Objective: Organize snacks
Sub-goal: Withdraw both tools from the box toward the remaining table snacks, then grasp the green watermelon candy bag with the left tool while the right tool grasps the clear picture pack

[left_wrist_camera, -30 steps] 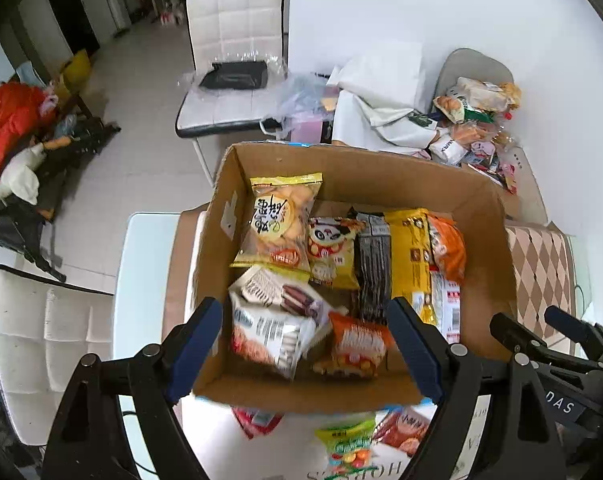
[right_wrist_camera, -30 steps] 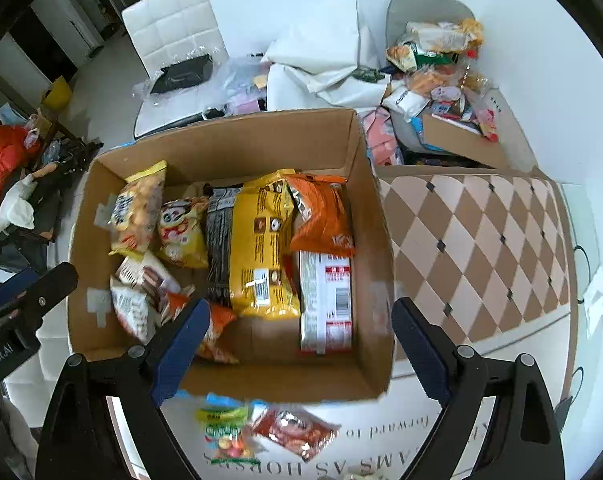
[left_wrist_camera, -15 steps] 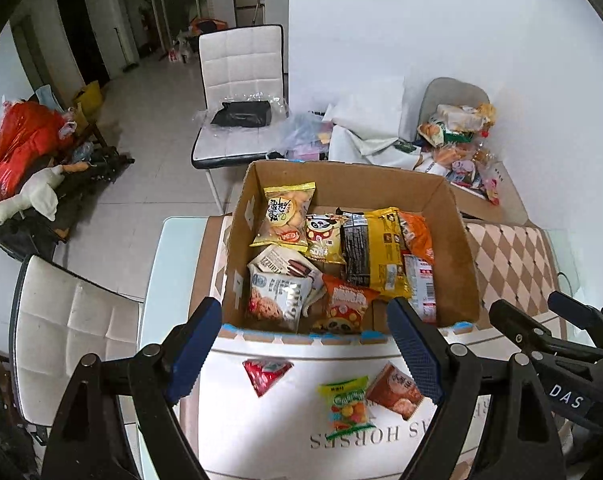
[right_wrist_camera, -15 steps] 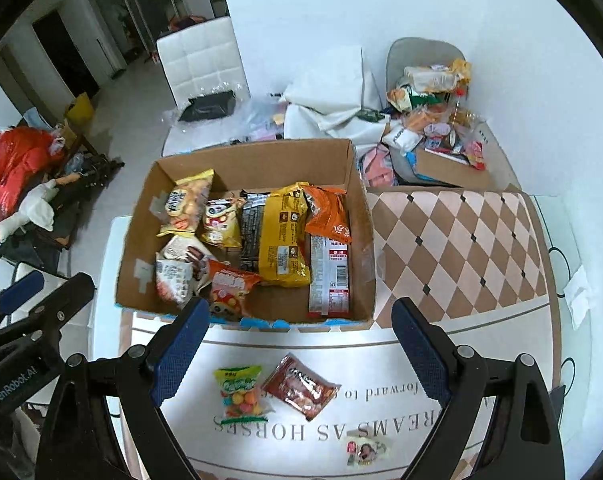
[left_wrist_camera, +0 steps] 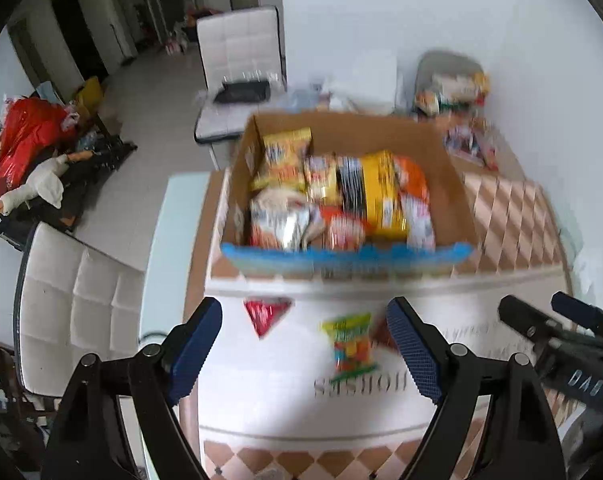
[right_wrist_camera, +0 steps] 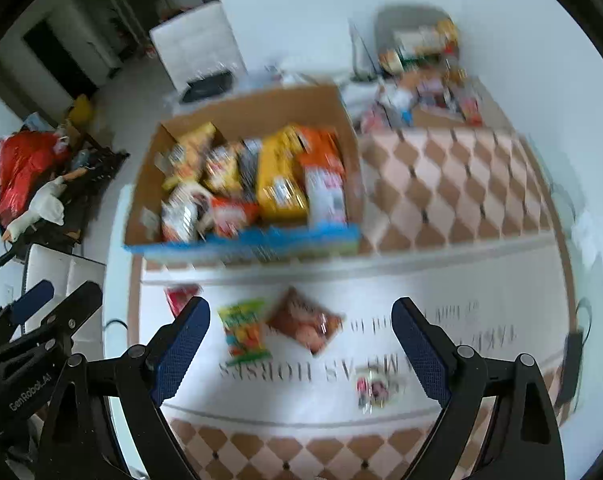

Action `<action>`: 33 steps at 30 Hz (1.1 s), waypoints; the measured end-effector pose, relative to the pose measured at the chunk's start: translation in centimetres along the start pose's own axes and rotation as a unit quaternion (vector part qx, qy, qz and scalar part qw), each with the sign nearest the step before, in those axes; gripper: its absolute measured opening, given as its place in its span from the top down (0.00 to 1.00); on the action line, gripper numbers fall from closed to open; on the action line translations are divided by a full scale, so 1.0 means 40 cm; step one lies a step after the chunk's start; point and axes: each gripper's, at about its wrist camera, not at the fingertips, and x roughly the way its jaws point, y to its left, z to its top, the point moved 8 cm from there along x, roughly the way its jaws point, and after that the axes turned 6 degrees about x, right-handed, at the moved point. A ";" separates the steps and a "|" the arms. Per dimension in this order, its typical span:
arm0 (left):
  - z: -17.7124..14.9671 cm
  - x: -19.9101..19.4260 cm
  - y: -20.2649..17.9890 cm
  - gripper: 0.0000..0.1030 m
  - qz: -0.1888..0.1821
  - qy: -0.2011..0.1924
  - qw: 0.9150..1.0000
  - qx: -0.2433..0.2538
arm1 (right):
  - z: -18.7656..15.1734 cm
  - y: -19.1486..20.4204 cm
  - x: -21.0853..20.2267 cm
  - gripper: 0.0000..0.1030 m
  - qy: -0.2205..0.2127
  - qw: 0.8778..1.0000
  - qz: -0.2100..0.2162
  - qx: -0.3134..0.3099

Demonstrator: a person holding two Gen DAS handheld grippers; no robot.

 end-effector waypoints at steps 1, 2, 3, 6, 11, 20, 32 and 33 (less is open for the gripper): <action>-0.017 0.022 -0.006 0.18 -0.004 0.015 1.000 0.001 | -0.017 -0.024 0.022 0.08 0.013 1.000 -0.003 0.010; -0.035 0.043 -0.014 0.18 -0.008 0.029 1.000 0.000 | -0.036 -0.053 0.049 0.08 0.029 0.999 -0.008 0.021; -0.058 0.082 -0.020 0.18 -0.013 0.051 0.999 -0.002 | -0.056 -0.083 0.078 0.08 0.045 0.998 -0.012 0.034; -0.106 0.177 -0.043 0.18 -0.032 0.109 0.993 -0.011 | -0.110 -0.170 0.162 0.08 0.086 0.994 -0.028 0.069; -0.176 0.333 -0.096 0.18 -0.064 0.193 0.978 -0.040 | -0.197 -0.280 0.297 0.08 0.155 0.981 -0.042 0.113; -0.205 0.473 -0.165 0.18 -0.068 0.251 0.964 -0.044 | -0.316 -0.361 0.429 0.09 0.222 0.960 -0.056 0.159; -0.246 0.531 -0.207 0.51 -0.046 0.255 0.966 -0.019 | -0.375 -0.356 0.486 0.36 0.243 0.952 -0.052 0.179; -0.248 0.530 -0.208 0.52 -0.047 0.254 0.966 -0.019 | -0.376 -0.354 0.486 0.41 0.241 0.953 -0.056 0.173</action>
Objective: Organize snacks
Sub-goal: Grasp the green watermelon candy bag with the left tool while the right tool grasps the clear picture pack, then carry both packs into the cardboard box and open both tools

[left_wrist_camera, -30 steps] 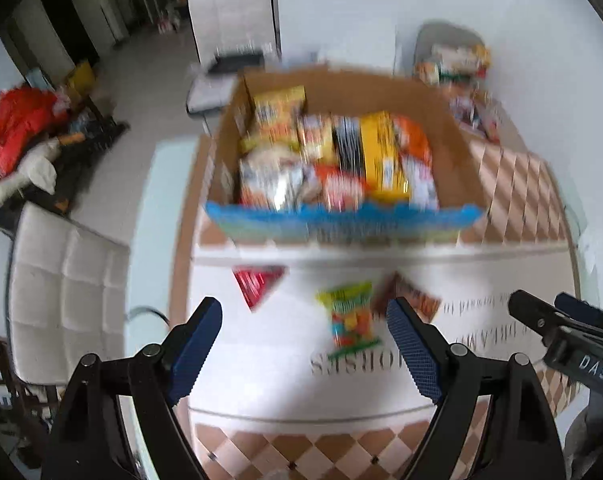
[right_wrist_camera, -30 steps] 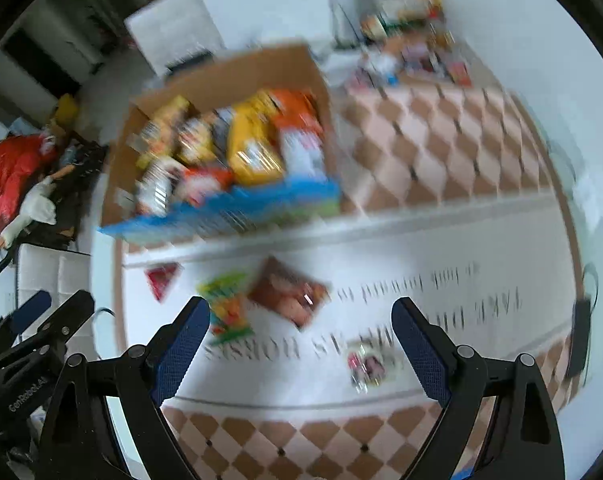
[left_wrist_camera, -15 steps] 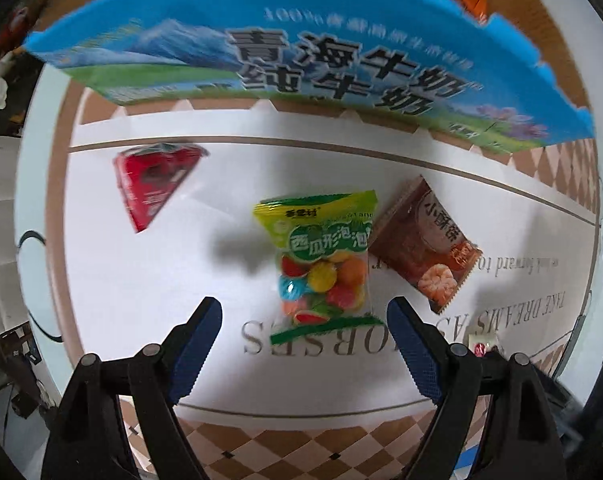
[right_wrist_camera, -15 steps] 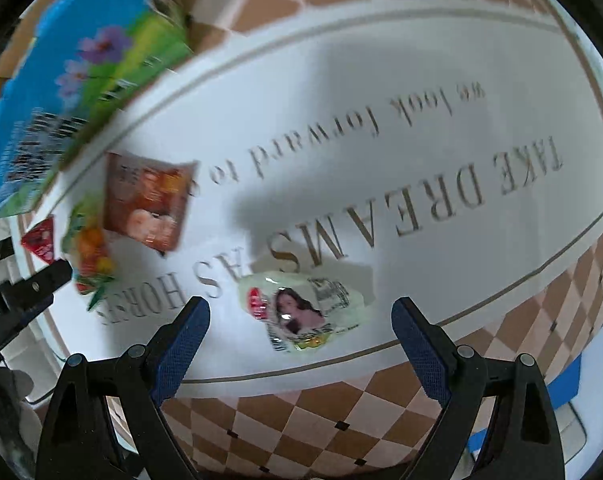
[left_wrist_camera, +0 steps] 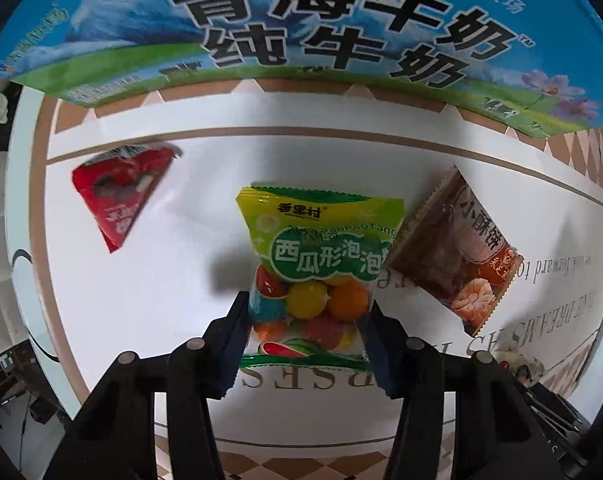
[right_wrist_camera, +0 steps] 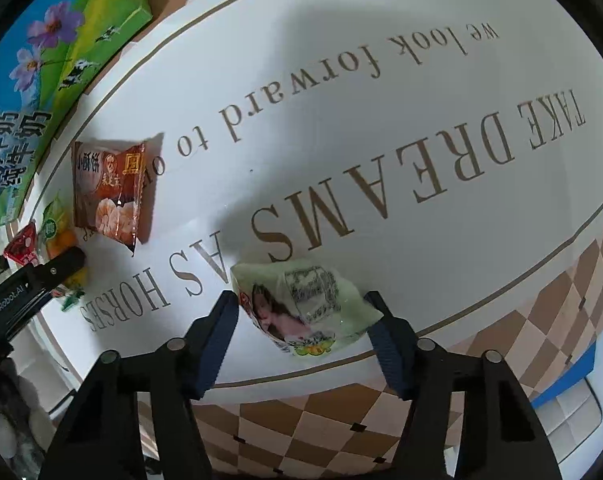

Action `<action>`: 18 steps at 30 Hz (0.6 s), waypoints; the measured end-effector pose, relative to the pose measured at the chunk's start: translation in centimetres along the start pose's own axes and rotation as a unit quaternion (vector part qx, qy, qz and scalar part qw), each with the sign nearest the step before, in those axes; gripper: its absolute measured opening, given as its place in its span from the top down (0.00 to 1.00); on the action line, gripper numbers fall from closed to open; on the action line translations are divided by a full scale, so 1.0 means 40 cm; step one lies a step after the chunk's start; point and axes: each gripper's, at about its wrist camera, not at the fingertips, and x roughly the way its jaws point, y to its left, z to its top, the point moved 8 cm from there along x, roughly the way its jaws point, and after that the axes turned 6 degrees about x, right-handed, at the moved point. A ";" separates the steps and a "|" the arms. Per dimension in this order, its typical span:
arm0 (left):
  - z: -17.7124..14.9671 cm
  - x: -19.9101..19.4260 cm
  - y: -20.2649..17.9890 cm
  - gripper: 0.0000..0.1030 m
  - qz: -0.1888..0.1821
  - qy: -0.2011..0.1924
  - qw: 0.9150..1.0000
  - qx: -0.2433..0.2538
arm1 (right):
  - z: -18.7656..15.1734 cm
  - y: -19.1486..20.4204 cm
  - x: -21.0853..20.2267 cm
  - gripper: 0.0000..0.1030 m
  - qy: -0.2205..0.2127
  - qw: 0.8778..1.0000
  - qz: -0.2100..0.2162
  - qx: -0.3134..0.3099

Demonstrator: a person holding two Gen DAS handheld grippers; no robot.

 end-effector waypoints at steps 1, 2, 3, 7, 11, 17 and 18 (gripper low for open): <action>-0.003 0.001 0.003 0.52 -0.003 -0.002 1.000 -0.005 | -0.002 0.004 -0.001 0.43 -0.006 1.000 -0.004 -0.004; -0.006 0.000 0.006 0.53 -0.003 -0.004 1.000 -0.007 | -0.003 0.007 -0.002 0.46 -0.011 1.000 -0.006 -0.007; -0.011 0.000 0.009 0.53 0.001 -0.006 1.000 -0.007 | -0.006 0.012 -0.001 0.48 -0.012 1.000 -0.007 -0.010; -0.053 0.004 0.028 0.53 0.002 -0.009 1.000 -0.009 | -0.017 0.025 -0.002 0.53 -0.014 1.000 0.003 -0.014; -0.091 0.007 0.018 0.53 -0.002 -0.009 1.000 -0.002 | -0.029 0.062 -0.023 0.57 -0.020 1.000 0.009 -0.022; -0.180 -0.017 0.007 0.53 -0.016 -0.017 1.000 0.005 | -0.059 0.084 -0.074 0.60 -0.030 0.998 0.021 -0.047; -0.190 -0.030 0.003 0.53 -0.018 -0.018 1.000 0.006 | -0.066 0.091 -0.078 0.60 -0.033 0.998 0.023 -0.051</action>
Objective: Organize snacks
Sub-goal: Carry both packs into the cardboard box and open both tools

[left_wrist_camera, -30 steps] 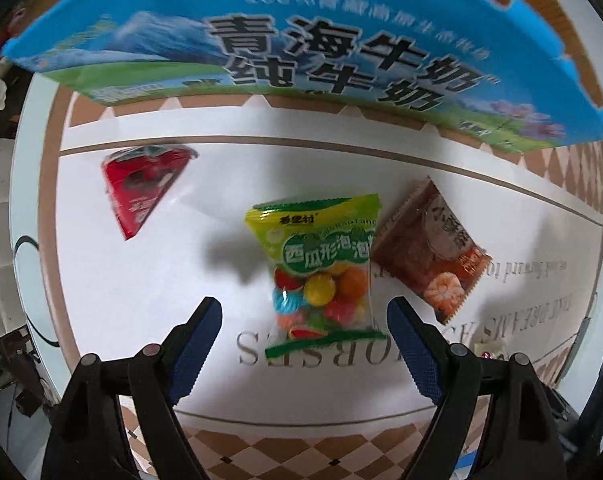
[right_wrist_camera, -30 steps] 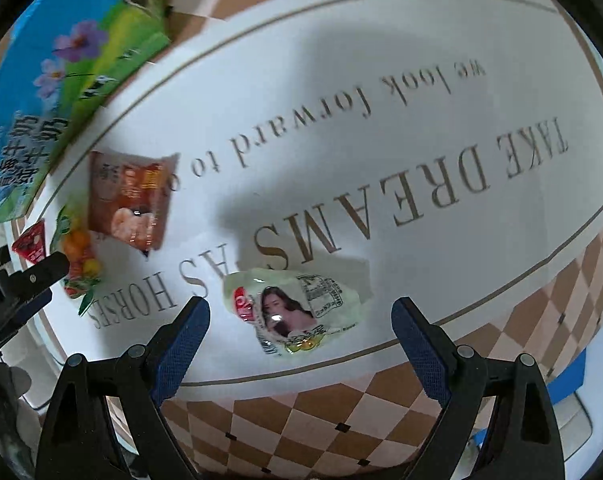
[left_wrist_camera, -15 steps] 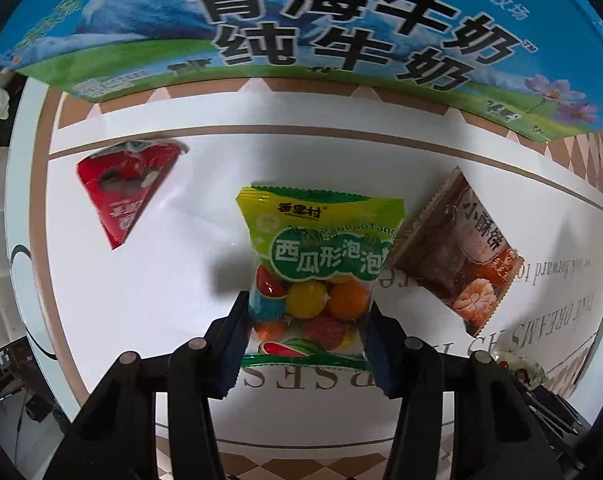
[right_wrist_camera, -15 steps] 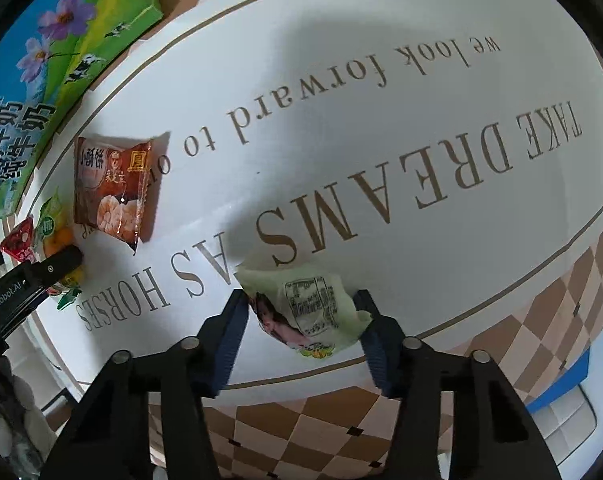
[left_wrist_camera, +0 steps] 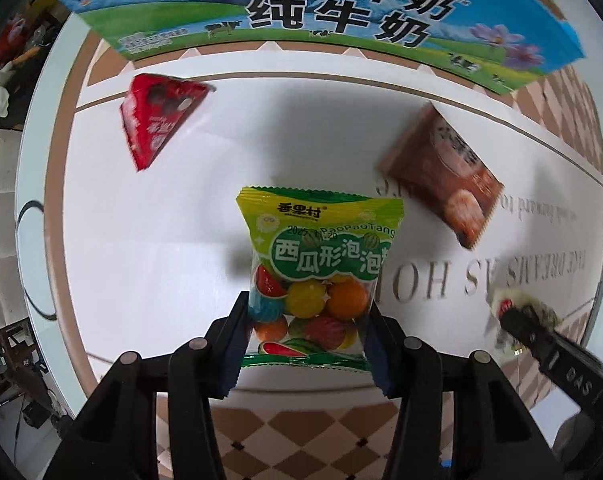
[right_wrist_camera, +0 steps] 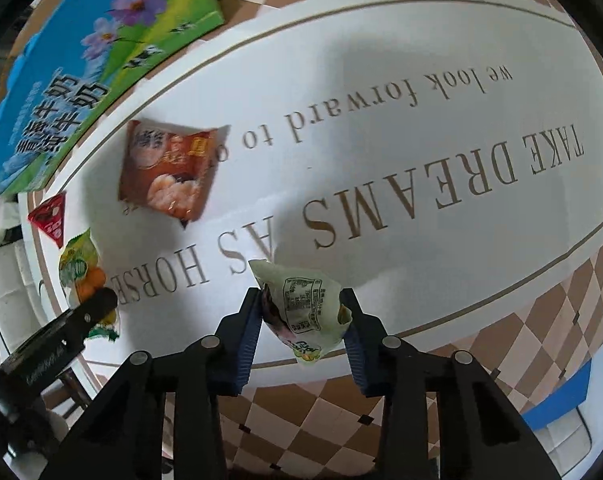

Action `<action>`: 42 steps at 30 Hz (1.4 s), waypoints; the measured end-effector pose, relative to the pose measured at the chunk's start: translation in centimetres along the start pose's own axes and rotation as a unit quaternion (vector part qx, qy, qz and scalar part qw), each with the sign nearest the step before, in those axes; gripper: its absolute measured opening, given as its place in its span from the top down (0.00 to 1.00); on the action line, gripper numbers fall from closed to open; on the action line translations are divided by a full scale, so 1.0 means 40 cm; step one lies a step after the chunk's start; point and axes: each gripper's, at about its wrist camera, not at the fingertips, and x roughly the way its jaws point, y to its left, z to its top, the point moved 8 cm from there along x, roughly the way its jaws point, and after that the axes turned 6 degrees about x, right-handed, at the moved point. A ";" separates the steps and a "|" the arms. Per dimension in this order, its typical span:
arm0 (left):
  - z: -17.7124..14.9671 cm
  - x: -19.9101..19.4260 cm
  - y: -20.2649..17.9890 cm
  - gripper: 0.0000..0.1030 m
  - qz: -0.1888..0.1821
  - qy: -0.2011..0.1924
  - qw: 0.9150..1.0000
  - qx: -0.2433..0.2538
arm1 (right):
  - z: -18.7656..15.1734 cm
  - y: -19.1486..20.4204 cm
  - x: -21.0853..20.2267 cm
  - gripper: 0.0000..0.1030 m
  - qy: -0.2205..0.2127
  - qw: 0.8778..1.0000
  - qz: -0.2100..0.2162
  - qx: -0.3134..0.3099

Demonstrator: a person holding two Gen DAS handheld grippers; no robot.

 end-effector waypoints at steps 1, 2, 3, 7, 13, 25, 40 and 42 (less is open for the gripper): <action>-0.004 -0.012 0.004 0.53 -0.003 -0.002 1.000 0.001 | -0.005 0.005 -0.004 0.60 0.000 1.000 0.003 -0.001; -0.006 -0.025 0.004 0.53 -0.004 -0.005 1.000 0.002 | -0.010 0.011 -0.009 0.60 0.000 1.000 0.007 -0.001; -0.011 -0.044 0.001 0.53 -0.004 -0.013 1.000 0.003 | -0.014 0.018 -0.016 0.60 0.000 1.000 0.011 -0.003; 0.011 -0.120 -0.010 0.53 -0.023 -0.040 0.999 0.005 | -0.035 0.039 -0.072 0.60 -0.008 0.999 0.034 -0.014; 0.116 -0.308 -0.041 0.53 -0.067 -0.105 0.992 0.020 | -0.011 0.142 -0.236 0.60 -0.046 0.994 0.086 -0.045; 0.497 -0.360 -0.027 0.53 -0.137 -0.047 0.989 0.019 | 0.280 0.338 -0.422 0.60 -0.128 0.981 0.122 -0.076; 0.598 -0.182 -0.047 0.52 -0.149 0.071 0.986 0.012 | 0.463 0.404 -0.247 0.62 -0.083 0.989 0.079 -0.097; 0.590 -0.165 -0.047 0.51 -0.151 0.085 0.985 0.007 | 0.463 0.410 -0.226 0.62 -0.061 0.989 0.085 -0.105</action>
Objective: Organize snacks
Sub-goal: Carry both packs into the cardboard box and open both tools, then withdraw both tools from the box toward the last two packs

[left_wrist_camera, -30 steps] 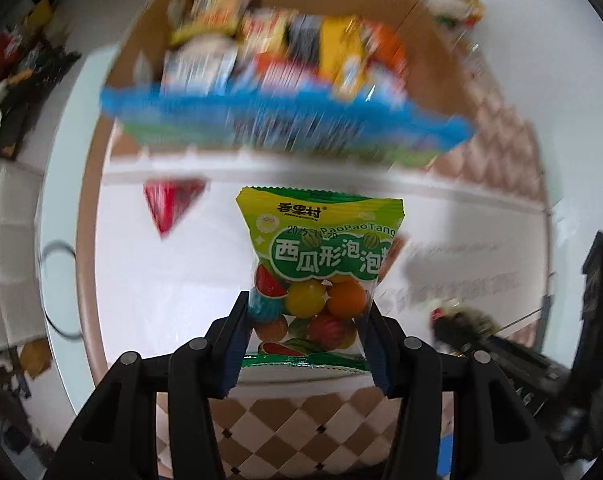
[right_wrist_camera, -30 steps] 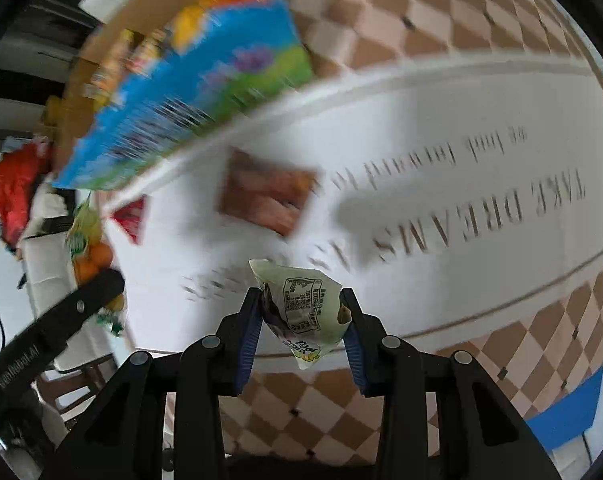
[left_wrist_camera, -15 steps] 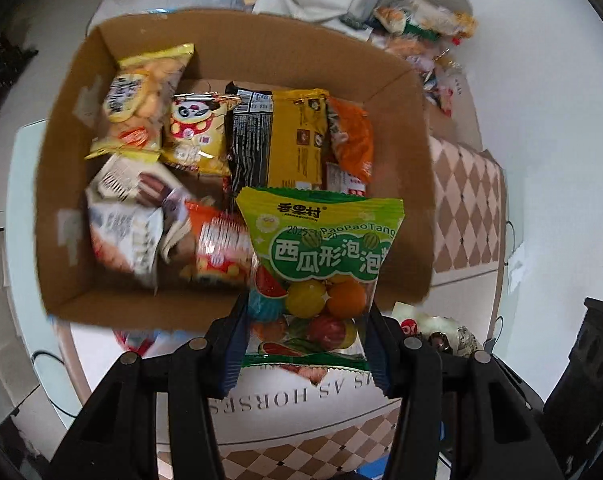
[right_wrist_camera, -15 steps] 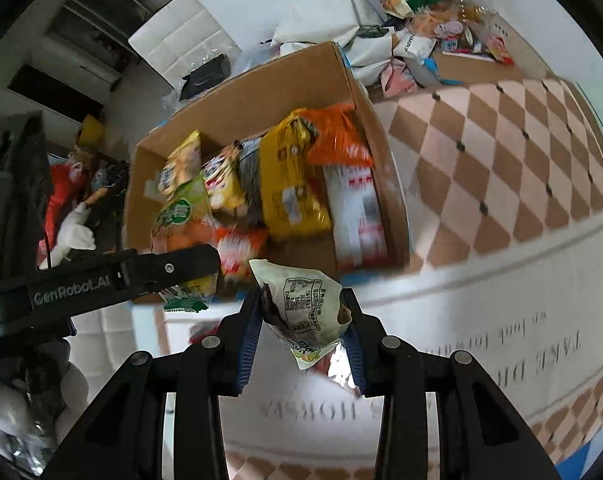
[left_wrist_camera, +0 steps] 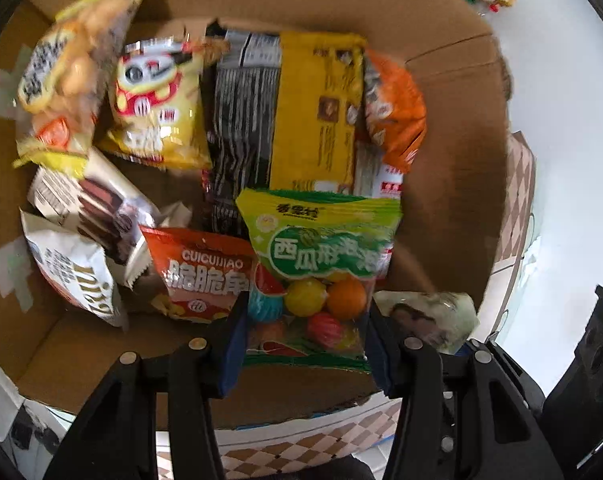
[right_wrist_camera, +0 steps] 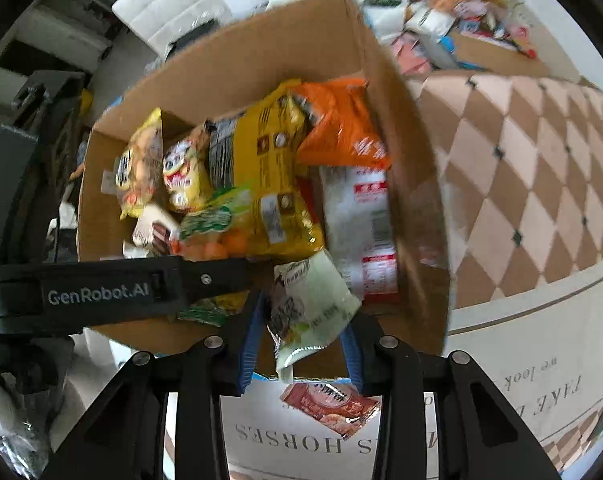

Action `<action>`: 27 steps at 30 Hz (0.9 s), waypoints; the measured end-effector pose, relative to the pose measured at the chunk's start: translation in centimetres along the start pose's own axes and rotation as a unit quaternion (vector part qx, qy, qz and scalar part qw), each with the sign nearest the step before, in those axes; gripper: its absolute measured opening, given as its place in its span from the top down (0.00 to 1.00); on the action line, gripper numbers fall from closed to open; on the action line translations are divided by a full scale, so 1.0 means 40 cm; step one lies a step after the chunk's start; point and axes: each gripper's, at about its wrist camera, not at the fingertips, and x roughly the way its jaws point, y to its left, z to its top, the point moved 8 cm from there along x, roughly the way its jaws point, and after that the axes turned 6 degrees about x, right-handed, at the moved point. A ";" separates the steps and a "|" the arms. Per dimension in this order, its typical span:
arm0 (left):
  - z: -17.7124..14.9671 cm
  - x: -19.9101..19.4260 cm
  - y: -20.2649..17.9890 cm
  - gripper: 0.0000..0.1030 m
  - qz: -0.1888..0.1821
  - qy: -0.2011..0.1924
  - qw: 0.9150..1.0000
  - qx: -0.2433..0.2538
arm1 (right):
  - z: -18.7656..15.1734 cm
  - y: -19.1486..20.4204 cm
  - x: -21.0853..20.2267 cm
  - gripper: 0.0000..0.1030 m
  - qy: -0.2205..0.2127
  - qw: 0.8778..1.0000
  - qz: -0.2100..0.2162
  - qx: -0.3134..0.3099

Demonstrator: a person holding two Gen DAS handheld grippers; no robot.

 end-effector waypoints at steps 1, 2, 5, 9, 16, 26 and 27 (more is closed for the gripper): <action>-0.002 0.008 0.002 0.48 -0.007 0.006 1.000 -0.004 | -0.001 -0.004 0.018 0.60 0.018 1.000 0.004 0.000; -0.003 0.011 0.004 0.46 -0.012 0.008 1.000 -0.006 | -0.002 -0.007 0.024 0.49 0.025 1.000 0.005 0.001; -0.003 0.008 0.010 0.40 -0.005 0.001 1.000 -0.005 | 0.001 -0.015 0.025 0.24 0.027 1.000 -0.005 -0.007; -0.001 -0.012 0.005 0.38 0.004 -0.012 1.000 -0.002 | 0.006 -0.020 0.009 0.24 0.020 1.000 -0.010 -0.004; -0.014 -0.088 0.009 0.38 0.044 -0.057 0.997 0.015 | 0.004 -0.031 -0.039 0.24 -0.002 1.000 -0.029 -0.006; -0.112 -0.191 0.052 0.38 0.126 -0.155 0.980 0.025 | -0.038 -0.040 -0.108 0.24 -0.043 0.996 -0.069 -0.022; -0.130 -0.203 0.057 0.38 0.133 -0.166 0.977 0.025 | -0.043 -0.039 -0.113 0.24 -0.048 0.996 -0.072 -0.025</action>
